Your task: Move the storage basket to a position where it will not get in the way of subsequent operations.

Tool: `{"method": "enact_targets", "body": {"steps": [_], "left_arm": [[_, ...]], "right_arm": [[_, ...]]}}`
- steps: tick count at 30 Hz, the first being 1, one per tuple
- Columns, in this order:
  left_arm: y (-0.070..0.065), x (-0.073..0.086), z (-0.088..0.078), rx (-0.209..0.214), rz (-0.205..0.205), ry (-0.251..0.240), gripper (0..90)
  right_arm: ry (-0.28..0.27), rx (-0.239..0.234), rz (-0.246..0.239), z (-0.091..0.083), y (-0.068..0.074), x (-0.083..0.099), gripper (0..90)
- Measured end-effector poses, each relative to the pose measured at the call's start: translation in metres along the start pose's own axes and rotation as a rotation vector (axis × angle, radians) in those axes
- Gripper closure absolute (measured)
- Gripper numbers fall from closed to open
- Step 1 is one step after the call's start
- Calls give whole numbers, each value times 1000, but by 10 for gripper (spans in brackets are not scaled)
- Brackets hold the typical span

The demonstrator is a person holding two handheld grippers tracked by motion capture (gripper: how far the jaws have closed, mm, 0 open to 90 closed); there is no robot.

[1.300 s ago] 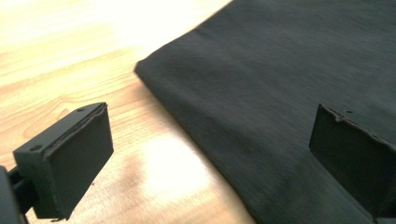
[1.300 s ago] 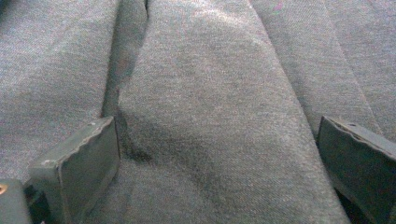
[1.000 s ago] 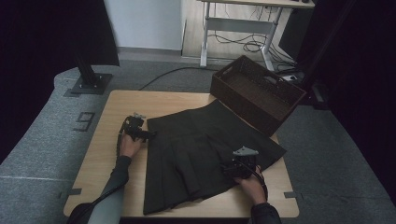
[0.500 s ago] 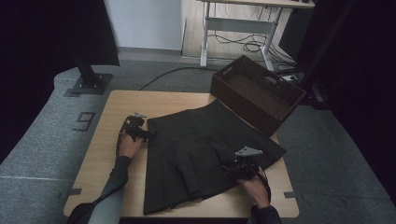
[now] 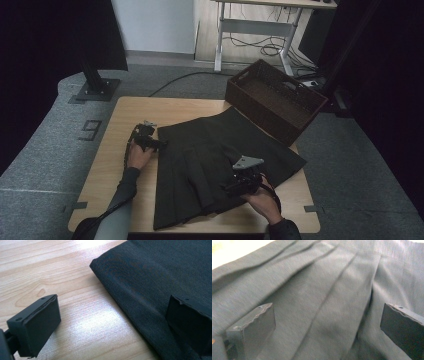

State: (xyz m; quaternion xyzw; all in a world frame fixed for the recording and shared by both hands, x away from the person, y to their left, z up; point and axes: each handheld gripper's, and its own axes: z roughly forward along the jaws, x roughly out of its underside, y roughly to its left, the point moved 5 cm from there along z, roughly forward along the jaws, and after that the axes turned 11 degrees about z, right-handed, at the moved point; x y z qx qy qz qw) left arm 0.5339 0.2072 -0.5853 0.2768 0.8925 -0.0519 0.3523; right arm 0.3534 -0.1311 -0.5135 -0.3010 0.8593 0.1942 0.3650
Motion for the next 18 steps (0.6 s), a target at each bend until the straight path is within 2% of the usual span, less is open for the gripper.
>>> {"method": "enact_targets", "body": {"steps": [1,4,11,18], "left_arm": [[0,0,0,0,0,0,0],[0,0,0,0,0,0,0],[0,0,0,1,0,0,0],[0,0,0,1,-1,0,0]], "right_arm": [[-5,-5,-5,-1,3,-3,0],[-2,-70,-11,2,18,-12,2],[76,-210,-59,26,62,-15,54],[129,-319,-162,48,113,-18,54]]}}
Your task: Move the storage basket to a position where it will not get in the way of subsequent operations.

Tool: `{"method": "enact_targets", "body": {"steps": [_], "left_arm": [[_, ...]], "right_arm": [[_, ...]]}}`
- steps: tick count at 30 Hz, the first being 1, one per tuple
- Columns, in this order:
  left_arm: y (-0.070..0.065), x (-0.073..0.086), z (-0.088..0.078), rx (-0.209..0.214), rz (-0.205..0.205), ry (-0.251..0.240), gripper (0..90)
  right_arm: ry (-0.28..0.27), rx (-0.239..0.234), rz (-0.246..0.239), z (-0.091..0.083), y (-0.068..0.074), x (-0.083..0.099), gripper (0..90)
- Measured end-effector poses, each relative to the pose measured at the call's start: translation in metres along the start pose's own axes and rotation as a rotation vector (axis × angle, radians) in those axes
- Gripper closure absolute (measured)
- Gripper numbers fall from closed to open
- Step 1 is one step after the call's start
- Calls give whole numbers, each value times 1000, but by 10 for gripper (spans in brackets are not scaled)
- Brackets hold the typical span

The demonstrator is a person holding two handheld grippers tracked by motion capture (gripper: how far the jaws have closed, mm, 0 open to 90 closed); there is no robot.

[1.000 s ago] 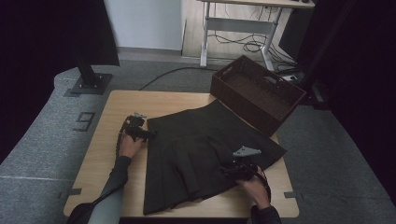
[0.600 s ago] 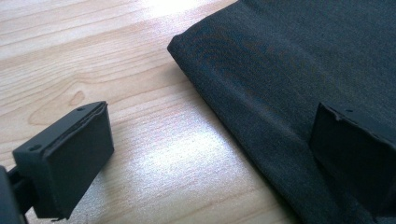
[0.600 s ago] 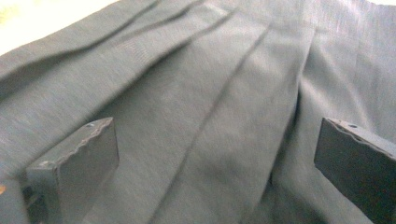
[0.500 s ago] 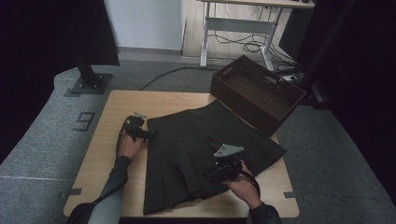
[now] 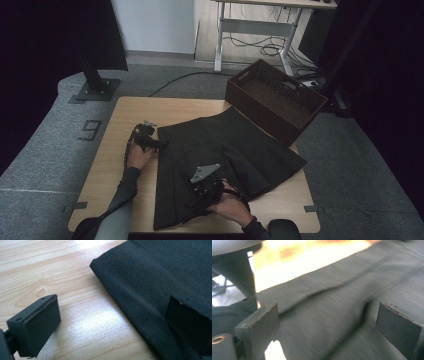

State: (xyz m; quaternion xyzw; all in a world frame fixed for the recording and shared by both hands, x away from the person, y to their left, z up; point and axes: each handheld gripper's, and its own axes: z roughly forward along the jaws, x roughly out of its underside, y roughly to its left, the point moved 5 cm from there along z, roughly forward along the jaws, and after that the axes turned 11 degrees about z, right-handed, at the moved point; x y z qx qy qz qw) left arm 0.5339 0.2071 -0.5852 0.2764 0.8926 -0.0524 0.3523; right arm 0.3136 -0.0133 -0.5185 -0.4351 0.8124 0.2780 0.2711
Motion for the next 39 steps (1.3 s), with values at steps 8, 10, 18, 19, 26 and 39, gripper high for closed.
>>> {"method": "enact_targets", "body": {"steps": [8,10,18,19,26,39], "left_arm": [[0,0,0,-2,-2,0,0],[0,0,0,-2,-1,0,0],[0,-1,1,-13,-9,1,0],[0,-1,1,-13,-8,1,0],[-5,-2,-2,15,30,-46,170],[-18,-10,-5,70,-35,-54,689]], "right_arm": [[116,-86,-120,40,31,8,129],[149,-88,-122,49,31,16,127],[196,-15,-173,62,23,27,172],[197,-2,-189,61,22,27,197],[152,32,-133,54,11,26,502],[147,40,-78,49,-1,24,758]]}}
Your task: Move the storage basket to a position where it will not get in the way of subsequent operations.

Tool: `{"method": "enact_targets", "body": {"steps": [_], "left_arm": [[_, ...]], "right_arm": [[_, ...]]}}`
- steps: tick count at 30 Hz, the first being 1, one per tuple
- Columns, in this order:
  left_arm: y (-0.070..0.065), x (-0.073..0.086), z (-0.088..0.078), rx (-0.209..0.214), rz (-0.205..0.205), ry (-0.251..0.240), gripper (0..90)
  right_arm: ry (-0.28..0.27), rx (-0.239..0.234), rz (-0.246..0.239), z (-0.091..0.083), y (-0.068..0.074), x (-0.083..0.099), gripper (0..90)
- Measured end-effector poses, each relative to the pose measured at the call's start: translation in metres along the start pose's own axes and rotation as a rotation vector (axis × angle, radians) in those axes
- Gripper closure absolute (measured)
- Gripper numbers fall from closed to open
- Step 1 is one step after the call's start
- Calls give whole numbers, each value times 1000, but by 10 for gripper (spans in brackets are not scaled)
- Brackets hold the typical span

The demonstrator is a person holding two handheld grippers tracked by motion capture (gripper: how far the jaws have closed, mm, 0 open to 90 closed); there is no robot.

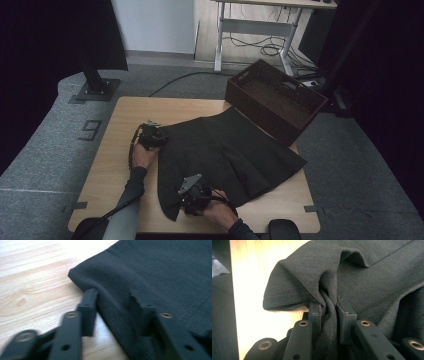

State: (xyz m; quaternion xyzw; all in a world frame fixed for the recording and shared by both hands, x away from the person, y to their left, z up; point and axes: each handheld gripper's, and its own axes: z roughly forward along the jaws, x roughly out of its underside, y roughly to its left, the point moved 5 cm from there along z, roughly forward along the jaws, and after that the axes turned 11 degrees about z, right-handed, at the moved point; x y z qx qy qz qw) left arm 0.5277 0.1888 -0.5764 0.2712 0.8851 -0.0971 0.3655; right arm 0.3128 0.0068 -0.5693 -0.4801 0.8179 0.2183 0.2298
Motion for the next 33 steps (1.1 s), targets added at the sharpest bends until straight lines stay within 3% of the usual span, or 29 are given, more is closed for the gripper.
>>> {"method": "enact_targets", "body": {"steps": [1,3,13,19,33], "left_arm": [[0,1,1,26,-33,-19,783],[0,2,1,28,-46,-26,833],[7,10,-8,42,-44,-31,852],[13,22,-22,22,-10,-3,848],[45,70,-72,-58,-28,35,844]], "right_arm": [[0,-9,2,0,-1,0,758],[0,-25,4,-1,-3,0,759],[20,-53,-11,2,3,-4,764],[27,-87,-38,11,20,-12,764],[46,-170,-120,38,66,-40,763]]}}
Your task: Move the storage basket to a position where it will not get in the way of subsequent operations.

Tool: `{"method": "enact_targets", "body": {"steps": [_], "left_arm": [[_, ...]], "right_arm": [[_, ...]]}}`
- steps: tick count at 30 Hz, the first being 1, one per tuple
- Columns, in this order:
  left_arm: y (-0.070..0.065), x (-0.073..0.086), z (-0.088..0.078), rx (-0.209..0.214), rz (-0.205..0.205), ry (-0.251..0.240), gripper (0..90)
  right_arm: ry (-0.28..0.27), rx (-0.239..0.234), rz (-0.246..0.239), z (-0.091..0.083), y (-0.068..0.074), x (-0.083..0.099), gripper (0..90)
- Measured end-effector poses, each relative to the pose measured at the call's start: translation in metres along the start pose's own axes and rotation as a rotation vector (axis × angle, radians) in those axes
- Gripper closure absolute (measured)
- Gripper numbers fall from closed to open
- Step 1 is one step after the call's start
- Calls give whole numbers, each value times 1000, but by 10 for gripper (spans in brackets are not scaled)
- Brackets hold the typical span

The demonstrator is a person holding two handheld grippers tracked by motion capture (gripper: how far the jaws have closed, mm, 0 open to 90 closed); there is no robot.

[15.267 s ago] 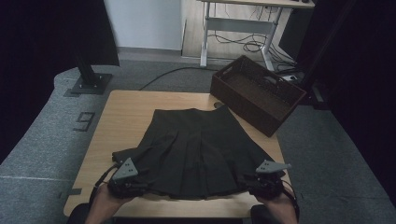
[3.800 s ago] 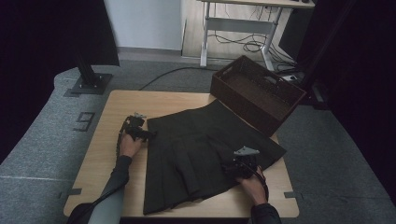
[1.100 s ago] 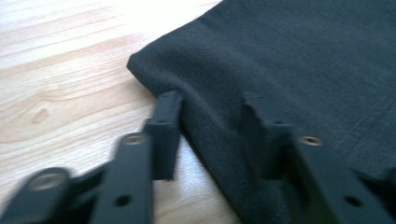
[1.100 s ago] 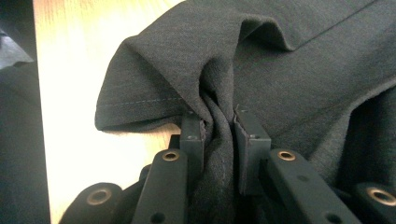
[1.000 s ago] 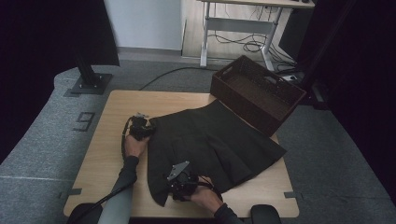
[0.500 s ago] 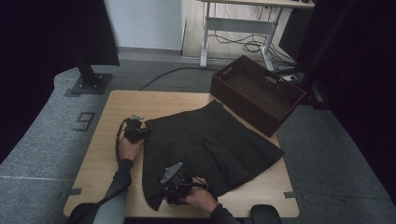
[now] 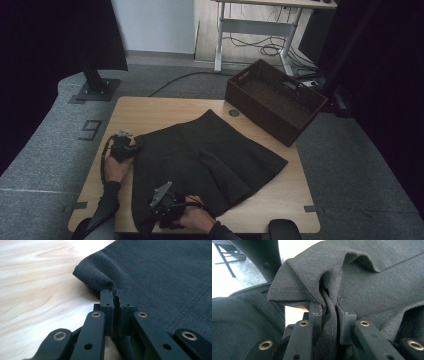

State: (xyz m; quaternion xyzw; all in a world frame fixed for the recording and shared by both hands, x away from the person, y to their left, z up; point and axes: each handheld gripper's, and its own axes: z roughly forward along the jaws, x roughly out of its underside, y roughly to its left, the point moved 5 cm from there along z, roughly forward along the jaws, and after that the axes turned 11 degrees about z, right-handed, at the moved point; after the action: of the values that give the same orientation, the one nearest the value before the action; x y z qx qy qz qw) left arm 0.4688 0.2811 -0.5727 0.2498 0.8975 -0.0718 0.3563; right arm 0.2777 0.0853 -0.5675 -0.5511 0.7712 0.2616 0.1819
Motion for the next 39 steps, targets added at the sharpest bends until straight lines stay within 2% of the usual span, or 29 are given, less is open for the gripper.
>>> {"method": "enact_targets", "body": {"steps": [3,6,9,11,16,21,25,29,34,36,39], "left_arm": [[6,8,-7,-15,-11,2,845],[10,14,-11,-14,-41,-13,847],[8,12,-13,-29,-36,-23,852],[6,5,-17,-30,-34,-42,854],[0,-31,-35,-13,-11,-115,855],[-19,-82,-44,-6,70,-154,855],[-40,-116,-38,2,124,-169,855],[-64,-148,-25,20,173,-173,855],[-87,-177,-9,33,221,-169,855],[-97,-192,-4,36,252,-162,855],[-107,-211,1,40,268,-171,855]], "right_arm": [[2,-16,-10,6,6,-6,763],[-2,-18,-33,9,11,-11,768],[-20,0,-60,2,15,-13,780],[-50,6,-58,-9,15,-16,784],[-133,40,-65,-47,12,-21,784],[-190,103,-72,-82,5,-16,785],[-229,133,-30,-106,-8,-5,786],[-270,155,23,-127,-24,8,787],[-343,192,80,-160,-43,26,787],[-367,215,98,-173,-49,31,788],[-399,245,121,-192,-57,38,788]]}}
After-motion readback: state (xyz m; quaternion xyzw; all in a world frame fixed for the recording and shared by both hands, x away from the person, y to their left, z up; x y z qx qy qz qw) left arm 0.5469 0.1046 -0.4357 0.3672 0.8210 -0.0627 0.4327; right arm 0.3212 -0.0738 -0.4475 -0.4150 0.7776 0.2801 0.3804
